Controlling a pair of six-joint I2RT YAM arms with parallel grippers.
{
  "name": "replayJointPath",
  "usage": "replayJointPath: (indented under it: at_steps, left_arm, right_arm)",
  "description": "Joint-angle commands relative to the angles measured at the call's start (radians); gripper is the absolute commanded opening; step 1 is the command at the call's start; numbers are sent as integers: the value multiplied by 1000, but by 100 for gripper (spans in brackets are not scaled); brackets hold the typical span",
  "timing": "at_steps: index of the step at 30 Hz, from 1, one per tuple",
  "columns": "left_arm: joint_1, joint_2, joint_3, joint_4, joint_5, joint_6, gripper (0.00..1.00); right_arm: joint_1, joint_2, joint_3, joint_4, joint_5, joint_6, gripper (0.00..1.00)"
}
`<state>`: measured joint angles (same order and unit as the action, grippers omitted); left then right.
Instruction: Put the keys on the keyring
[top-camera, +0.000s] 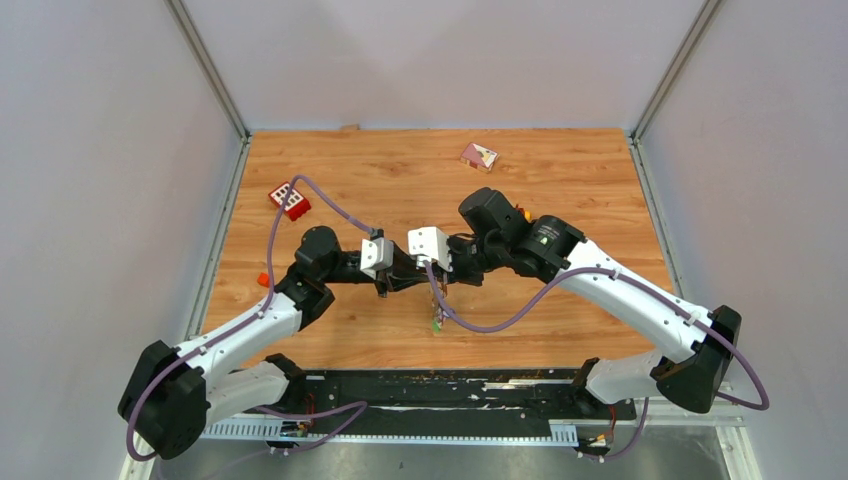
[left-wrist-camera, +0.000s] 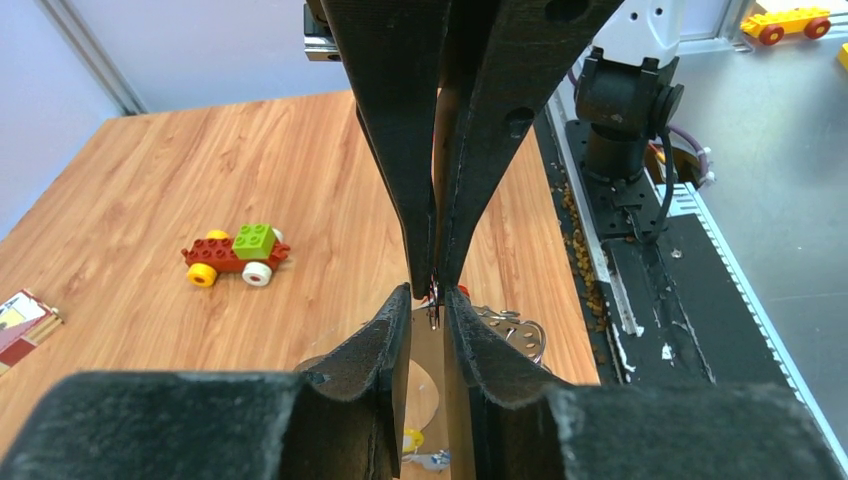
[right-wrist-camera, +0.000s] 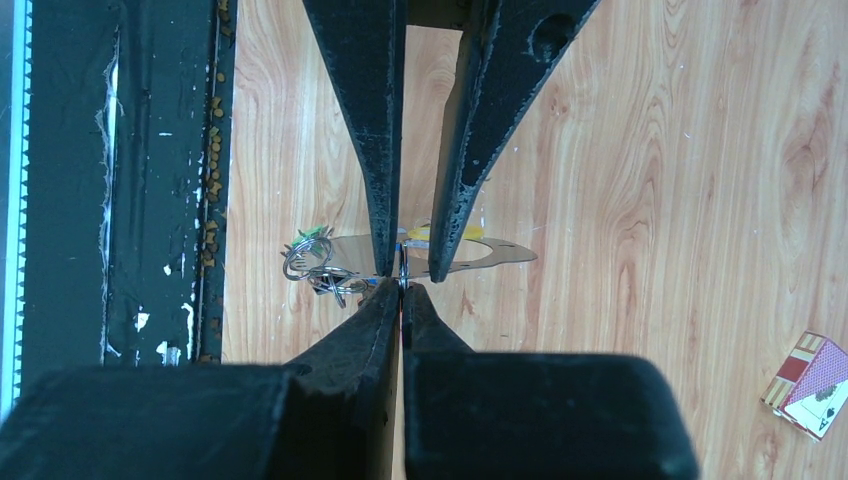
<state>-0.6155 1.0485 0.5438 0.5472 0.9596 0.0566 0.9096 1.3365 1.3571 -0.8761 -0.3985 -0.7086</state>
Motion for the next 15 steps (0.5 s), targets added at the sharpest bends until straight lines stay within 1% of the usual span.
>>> replayJointPath:
  at_steps: [1, 4, 9, 12, 15]
  left_arm:
    - [-5, 3, 30, 6, 8, 11, 25]
    - [-5, 6, 31, 5, 9, 11, 23]
    - [-5, 7, 31, -3, 8, 15, 17]
    - [-5, 6, 29, -5, 10, 17, 16]
    - [-6, 6, 28, -7, 9, 17, 11]
  right_arm:
    - [8, -17, 41, 58, 8, 12, 0]
    - [9, -19, 39, 59, 10, 12, 0]
    - [9, -20, 39, 62, 10, 12, 0]
    - [9, -20, 38, 63, 7, 15, 0]
    - [9, -20, 37, 68, 6, 17, 0]
